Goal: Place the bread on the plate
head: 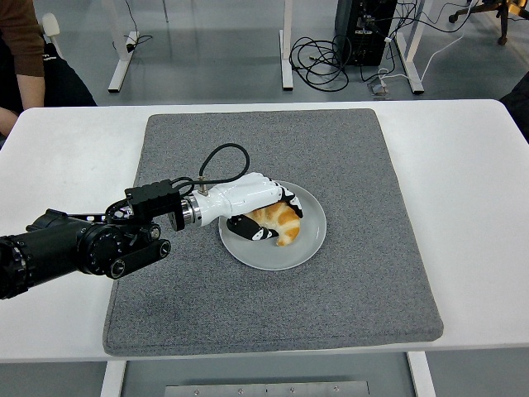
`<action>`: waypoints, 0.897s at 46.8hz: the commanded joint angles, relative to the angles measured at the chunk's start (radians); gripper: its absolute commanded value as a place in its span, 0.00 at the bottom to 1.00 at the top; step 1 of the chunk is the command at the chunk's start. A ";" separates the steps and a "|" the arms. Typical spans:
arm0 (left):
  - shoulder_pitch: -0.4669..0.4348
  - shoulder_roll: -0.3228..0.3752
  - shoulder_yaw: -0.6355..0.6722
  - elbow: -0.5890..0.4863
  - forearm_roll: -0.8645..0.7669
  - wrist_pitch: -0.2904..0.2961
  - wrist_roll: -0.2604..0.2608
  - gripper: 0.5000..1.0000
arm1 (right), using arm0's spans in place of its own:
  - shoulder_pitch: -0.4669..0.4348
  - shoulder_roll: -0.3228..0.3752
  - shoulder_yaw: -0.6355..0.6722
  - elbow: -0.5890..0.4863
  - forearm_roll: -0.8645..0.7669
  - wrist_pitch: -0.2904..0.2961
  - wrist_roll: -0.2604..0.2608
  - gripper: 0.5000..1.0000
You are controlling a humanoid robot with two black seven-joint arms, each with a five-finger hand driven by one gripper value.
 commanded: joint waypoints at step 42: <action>0.030 0.016 -0.009 -0.001 -0.030 0.000 0.000 0.05 | 0.000 0.000 0.000 0.000 -0.001 0.000 0.000 1.00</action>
